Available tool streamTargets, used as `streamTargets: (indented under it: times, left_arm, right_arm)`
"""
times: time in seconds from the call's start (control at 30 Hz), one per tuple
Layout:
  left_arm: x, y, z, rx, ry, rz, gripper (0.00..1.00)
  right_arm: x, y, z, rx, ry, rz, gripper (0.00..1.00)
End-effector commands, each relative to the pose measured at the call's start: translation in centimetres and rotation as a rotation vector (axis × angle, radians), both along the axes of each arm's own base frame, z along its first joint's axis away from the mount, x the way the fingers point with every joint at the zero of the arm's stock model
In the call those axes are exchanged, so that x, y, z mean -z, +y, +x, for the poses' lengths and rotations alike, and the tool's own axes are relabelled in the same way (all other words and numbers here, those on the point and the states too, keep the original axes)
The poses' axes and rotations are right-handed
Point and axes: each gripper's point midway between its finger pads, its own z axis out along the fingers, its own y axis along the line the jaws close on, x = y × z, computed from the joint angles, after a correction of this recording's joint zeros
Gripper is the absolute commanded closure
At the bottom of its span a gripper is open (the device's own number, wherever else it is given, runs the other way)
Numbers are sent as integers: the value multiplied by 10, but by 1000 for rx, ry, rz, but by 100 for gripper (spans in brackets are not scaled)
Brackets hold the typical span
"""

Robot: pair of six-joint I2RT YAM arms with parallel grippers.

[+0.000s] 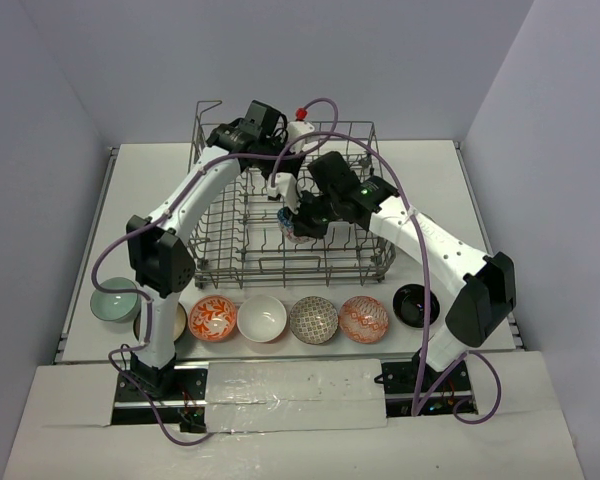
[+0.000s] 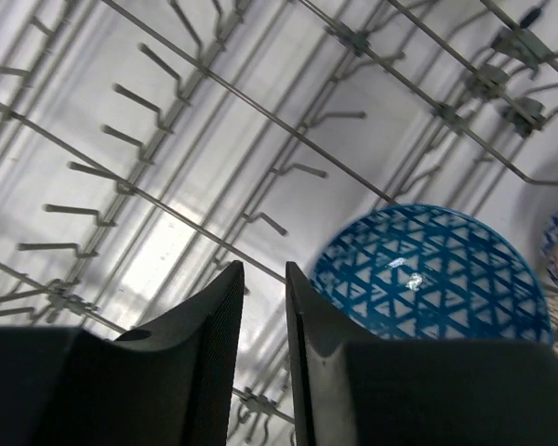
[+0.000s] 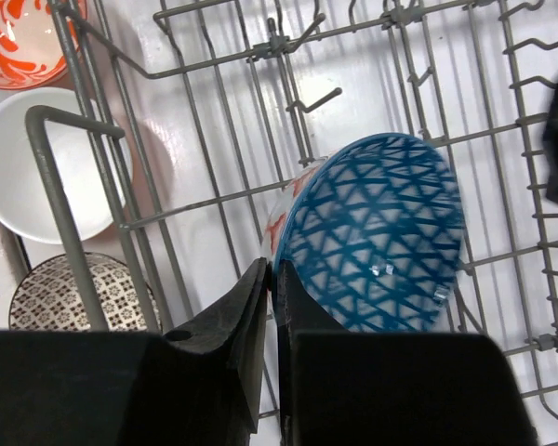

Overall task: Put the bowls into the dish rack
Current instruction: Pass from the left arm to the right

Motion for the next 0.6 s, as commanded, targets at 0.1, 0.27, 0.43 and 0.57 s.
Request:
streamTargets:
  times: [0.1,0.27,0.43,0.57]
  left_arm:
    - [-44,-6,26,-82,-159,-70,67]
    - [-51,-6,37,-131,-194,-88,64]
    - [-81,10,56,-266,-303,-106,51]
    - [-112,42,72,-434,-389,-137,41]
  right_arm:
    - [-23,10,5,-4,-61,53,100]
    - [-18,9,3,-4,-54,47,100]
    - [-17,9,6,8,-60,43,100]
    - [-23,11,13,33,-71,50,100]
